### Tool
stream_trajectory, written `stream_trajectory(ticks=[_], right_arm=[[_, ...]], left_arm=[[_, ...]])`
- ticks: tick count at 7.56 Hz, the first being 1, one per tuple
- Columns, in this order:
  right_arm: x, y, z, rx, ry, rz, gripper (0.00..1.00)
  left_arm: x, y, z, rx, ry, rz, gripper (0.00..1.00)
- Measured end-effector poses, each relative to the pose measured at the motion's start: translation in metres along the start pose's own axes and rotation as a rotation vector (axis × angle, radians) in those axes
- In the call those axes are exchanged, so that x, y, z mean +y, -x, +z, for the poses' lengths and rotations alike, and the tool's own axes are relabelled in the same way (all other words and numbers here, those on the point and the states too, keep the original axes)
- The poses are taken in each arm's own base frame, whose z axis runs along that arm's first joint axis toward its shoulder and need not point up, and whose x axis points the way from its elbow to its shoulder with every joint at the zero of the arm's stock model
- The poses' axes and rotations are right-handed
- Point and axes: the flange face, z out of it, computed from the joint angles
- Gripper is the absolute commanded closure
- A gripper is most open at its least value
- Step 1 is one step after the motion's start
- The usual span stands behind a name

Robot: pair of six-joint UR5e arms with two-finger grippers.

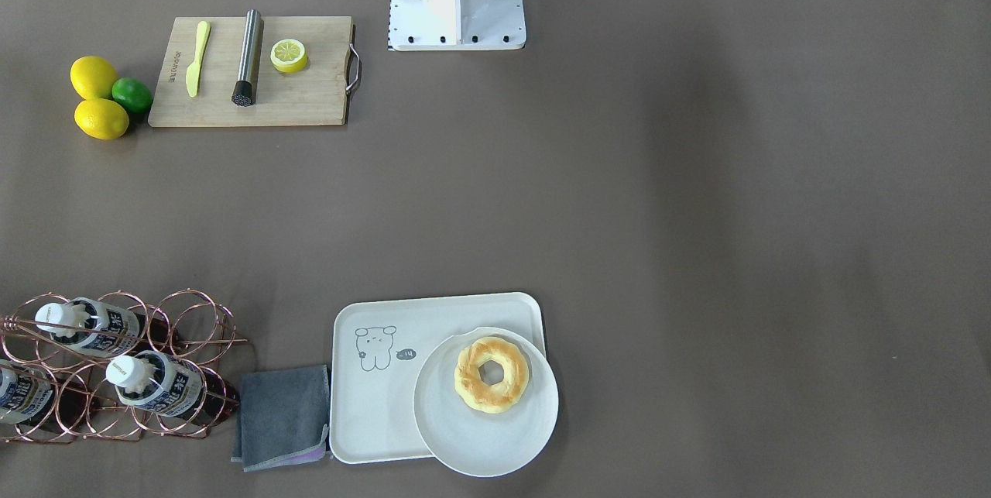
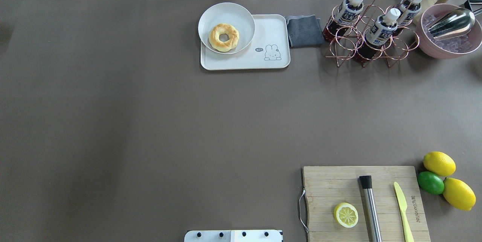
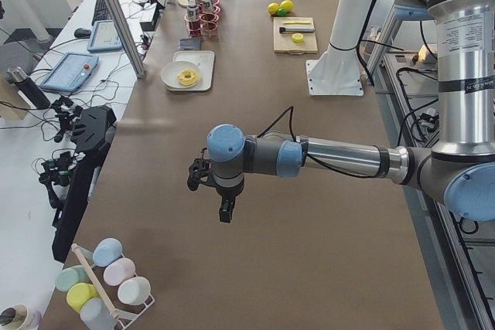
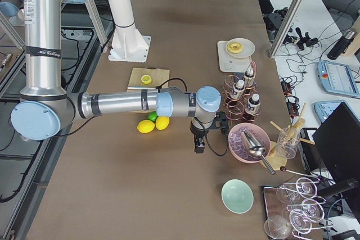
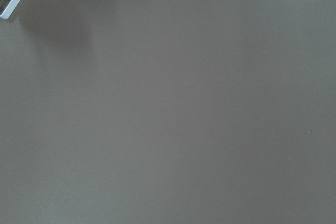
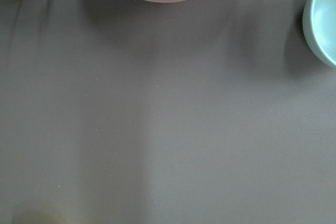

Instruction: Place tea on tray

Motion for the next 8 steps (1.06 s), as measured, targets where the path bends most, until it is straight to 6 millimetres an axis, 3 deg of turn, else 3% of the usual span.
stream_trajectory(ticks=[5, 8], right_arm=[[0.002, 0.011, -0.007, -0.054, -0.020, -0.013, 0.00], [0.006, 0.023, -0.021, -0.058, -0.046, -0.035, 0.00]], left_arm=[[-0.009, -0.006, -0.008, -0.006, -0.019, 0.011, 0.01], [-0.032, -0.017, -0.026, 0.001, -0.074, 0.050, 0.01]])
